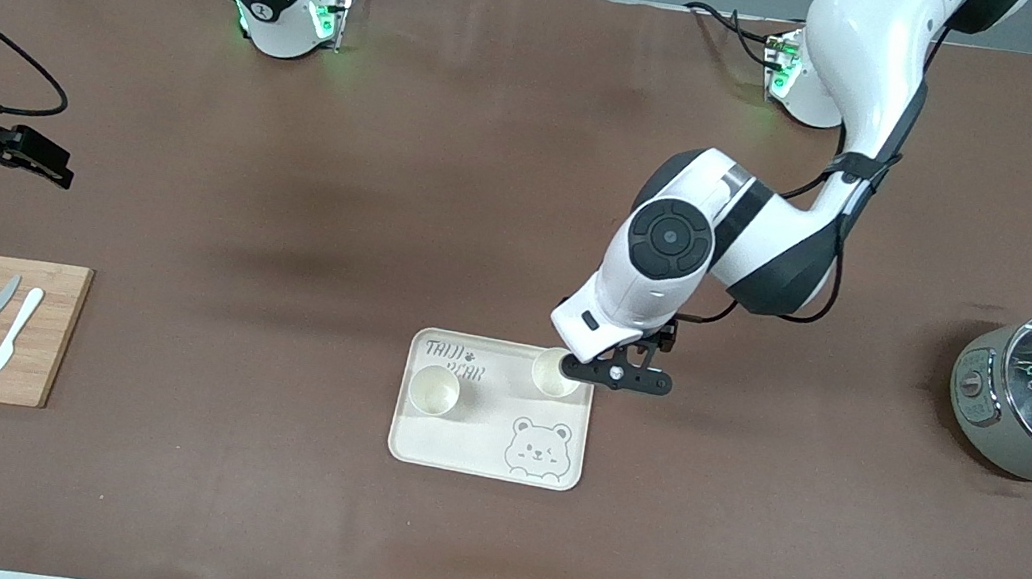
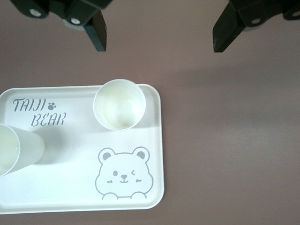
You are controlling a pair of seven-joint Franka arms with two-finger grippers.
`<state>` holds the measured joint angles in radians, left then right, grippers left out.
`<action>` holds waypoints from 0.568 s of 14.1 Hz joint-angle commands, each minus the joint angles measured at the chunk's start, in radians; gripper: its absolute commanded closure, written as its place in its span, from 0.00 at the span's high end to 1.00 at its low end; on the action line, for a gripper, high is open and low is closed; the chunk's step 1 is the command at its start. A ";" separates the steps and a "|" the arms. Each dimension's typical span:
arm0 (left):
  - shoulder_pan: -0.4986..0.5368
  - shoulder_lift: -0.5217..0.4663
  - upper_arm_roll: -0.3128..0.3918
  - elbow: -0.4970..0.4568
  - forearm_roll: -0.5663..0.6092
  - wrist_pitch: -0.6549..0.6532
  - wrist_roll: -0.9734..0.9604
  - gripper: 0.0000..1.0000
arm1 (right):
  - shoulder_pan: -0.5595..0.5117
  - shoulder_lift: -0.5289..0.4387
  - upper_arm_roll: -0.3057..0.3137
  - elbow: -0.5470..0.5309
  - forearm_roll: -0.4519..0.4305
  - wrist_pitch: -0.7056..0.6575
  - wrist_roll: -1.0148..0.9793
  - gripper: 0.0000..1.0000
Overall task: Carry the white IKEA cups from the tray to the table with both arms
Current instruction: 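Move the left gripper over the white cup on the tray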
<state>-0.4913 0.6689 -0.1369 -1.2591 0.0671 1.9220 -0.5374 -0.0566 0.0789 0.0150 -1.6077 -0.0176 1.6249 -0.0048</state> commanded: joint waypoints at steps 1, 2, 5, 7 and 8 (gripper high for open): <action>-0.006 0.026 0.005 0.001 0.039 0.060 -0.013 1.00 | -0.011 -0.013 0.007 -0.014 -0.009 0.009 -0.003 1.00; -0.007 0.044 0.005 0.001 0.052 0.083 -0.010 1.00 | -0.011 -0.013 0.008 -0.014 -0.009 0.009 -0.003 1.00; -0.004 0.080 0.005 0.001 0.062 0.143 0.000 1.00 | -0.011 -0.013 0.007 -0.014 -0.009 0.007 -0.003 1.00; -0.001 0.098 0.005 0.001 0.071 0.166 0.022 1.00 | -0.011 -0.013 0.007 -0.014 -0.009 0.007 -0.003 1.00; -0.001 0.104 0.005 -0.002 0.088 0.182 0.025 1.00 | -0.012 -0.013 0.007 -0.014 -0.009 0.007 -0.003 1.00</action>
<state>-0.4907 0.7612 -0.1360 -1.2629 0.1139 2.0752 -0.5253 -0.0566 0.0789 0.0147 -1.6082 -0.0176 1.6254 -0.0048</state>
